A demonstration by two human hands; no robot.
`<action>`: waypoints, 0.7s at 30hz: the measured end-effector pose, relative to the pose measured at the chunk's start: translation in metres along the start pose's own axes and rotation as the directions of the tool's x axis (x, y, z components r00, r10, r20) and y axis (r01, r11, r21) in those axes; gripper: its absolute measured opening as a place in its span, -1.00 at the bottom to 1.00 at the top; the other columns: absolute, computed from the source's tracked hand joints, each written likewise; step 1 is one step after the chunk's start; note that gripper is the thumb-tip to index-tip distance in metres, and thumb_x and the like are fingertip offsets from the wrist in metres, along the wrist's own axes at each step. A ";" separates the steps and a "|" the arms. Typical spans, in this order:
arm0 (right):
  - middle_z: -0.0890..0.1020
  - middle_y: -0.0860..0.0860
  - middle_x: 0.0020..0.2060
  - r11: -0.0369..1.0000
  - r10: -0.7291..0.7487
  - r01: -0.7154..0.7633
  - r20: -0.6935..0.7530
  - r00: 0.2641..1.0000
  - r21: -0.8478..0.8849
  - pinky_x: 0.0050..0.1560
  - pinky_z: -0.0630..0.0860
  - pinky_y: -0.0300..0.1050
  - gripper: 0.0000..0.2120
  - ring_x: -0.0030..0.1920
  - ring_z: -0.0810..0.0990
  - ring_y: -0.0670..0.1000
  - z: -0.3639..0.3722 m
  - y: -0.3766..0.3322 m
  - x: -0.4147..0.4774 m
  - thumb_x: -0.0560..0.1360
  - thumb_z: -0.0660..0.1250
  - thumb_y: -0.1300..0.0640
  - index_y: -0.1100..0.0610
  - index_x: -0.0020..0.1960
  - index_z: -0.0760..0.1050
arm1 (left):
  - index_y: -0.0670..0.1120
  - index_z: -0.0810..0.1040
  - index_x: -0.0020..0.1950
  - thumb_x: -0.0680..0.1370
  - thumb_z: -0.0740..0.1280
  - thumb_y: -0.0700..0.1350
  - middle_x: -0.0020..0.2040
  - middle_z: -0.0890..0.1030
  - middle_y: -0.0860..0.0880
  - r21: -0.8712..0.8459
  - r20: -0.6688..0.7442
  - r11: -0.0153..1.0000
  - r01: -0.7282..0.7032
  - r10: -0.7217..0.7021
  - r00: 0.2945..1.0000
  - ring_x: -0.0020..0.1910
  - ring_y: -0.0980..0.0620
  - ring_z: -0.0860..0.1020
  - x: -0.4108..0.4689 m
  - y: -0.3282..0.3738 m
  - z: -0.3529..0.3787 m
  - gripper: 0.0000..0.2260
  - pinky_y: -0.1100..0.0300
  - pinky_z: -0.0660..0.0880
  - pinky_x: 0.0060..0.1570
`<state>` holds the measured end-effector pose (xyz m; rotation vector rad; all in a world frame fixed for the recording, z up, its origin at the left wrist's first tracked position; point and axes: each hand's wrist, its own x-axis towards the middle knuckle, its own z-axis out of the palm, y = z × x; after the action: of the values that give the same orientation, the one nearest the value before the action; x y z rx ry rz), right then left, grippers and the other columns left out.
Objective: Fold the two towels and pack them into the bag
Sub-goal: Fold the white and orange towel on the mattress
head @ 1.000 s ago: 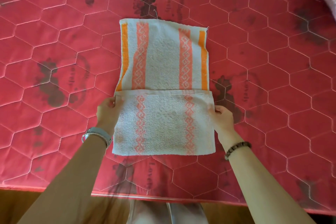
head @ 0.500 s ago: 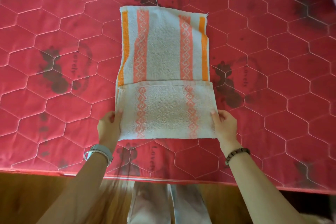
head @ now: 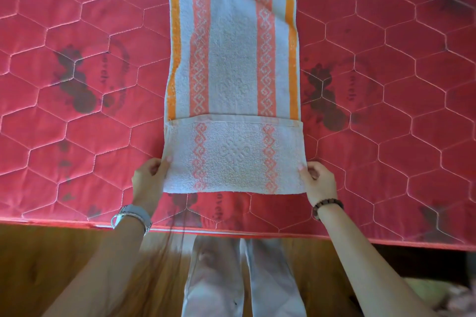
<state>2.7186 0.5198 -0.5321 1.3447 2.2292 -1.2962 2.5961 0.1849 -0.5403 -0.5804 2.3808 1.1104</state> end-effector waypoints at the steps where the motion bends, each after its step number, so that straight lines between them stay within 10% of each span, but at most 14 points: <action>1: 0.63 -0.06 -0.21 1.000 0.000 0.000 0.004 1.000 -0.004 -0.20 0.41 -0.35 -0.83 -0.16 0.58 -0.09 -0.001 0.002 -0.002 0.58 0.32 0.08 0.19 -0.02 0.59 | -0.24 0.57 -0.17 0.61 0.35 0.02 -0.40 0.39 -0.09 -0.005 0.010 1.000 0.000 0.000 1.000 -0.39 -0.02 0.28 0.000 -0.001 -0.001 -0.66 0.16 0.18 -0.38; 12: 0.63 -0.03 -0.05 0.990 0.068 -0.066 -0.010 0.998 0.125 -0.13 0.43 -0.28 -0.74 -0.09 0.57 -0.12 -0.010 -0.035 0.020 0.55 0.37 0.08 0.14 0.20 0.55 | -0.06 0.64 0.12 0.58 0.37 -0.12 -0.08 0.68 -0.01 -0.183 -0.009 0.983 0.012 -0.014 1.000 -0.09 -0.01 0.61 0.027 0.032 0.007 -0.86 0.05 0.58 0.03; 21: 0.66 -0.14 -0.19 0.988 -0.009 0.020 -0.071 0.997 0.151 0.12 0.58 -0.09 -0.89 -0.10 0.64 -0.14 -0.007 -0.096 0.080 0.49 0.41 0.24 0.08 -0.01 0.63 | -0.11 0.67 0.07 0.53 0.43 -0.21 -0.13 0.65 -0.02 -0.063 -0.054 0.990 -0.126 0.123 0.991 -0.21 0.11 0.56 0.071 0.081 0.015 -0.87 0.47 0.48 -0.27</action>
<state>2.5989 0.5548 -0.5204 1.4493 2.2286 -1.4724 2.4975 0.2311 -0.5397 -0.4928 2.4599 1.2456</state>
